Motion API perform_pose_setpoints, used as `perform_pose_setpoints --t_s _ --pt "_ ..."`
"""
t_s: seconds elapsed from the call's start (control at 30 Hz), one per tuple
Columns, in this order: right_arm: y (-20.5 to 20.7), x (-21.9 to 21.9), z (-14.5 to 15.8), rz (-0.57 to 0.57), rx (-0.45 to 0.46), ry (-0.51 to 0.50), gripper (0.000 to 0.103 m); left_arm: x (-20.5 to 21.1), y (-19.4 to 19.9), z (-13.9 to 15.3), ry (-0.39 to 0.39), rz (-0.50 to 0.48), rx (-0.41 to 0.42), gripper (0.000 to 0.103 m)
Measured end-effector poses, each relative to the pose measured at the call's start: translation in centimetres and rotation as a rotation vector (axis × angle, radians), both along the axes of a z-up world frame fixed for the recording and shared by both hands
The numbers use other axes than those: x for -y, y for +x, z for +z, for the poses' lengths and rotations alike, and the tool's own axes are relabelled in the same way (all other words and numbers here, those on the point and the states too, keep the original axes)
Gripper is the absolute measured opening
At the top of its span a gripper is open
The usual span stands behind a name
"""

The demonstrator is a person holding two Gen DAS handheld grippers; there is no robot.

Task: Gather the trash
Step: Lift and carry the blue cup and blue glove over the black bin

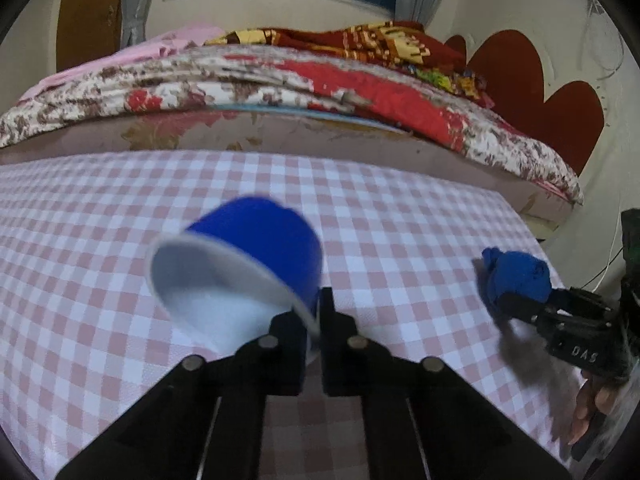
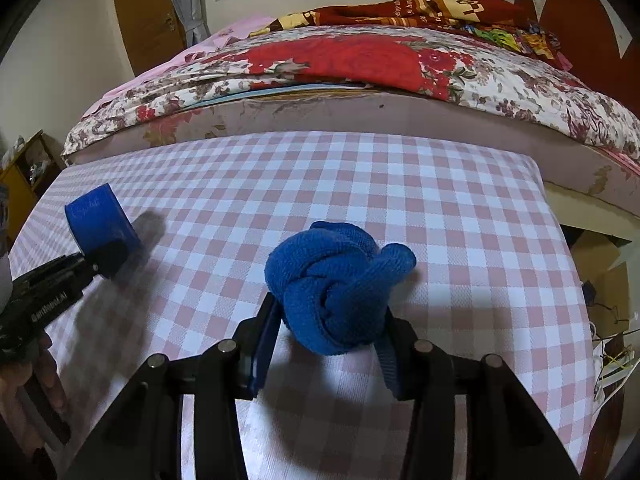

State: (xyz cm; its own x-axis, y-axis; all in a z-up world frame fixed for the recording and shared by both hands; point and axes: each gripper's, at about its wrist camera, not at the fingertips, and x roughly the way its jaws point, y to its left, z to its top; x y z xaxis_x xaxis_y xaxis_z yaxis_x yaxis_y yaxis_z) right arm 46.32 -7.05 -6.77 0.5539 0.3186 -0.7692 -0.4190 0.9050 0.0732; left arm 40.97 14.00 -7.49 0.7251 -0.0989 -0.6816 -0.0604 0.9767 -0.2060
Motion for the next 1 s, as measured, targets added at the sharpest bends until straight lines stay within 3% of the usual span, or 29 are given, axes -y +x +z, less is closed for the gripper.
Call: perform_pose_setpoints --t_s 0.27,0.7,1.0 --pt "-1.4 -0.5 1.0 0.024 0.016 -0.003 0.039 0.2 -1.4 0.9 0.039 0.001 0.011 0.004" --pt "-5.5 -1.0 4.6 0.046 0.073 0.004 0.039 3.1 -5.9 2.7 0.162 -0.037 0.022 0.004" --pt "-10.6 0.1 7.0 0.052 0.116 0.031 0.039 3.5 -10.5 4.4 0.137 -0.04 0.046 0.004"
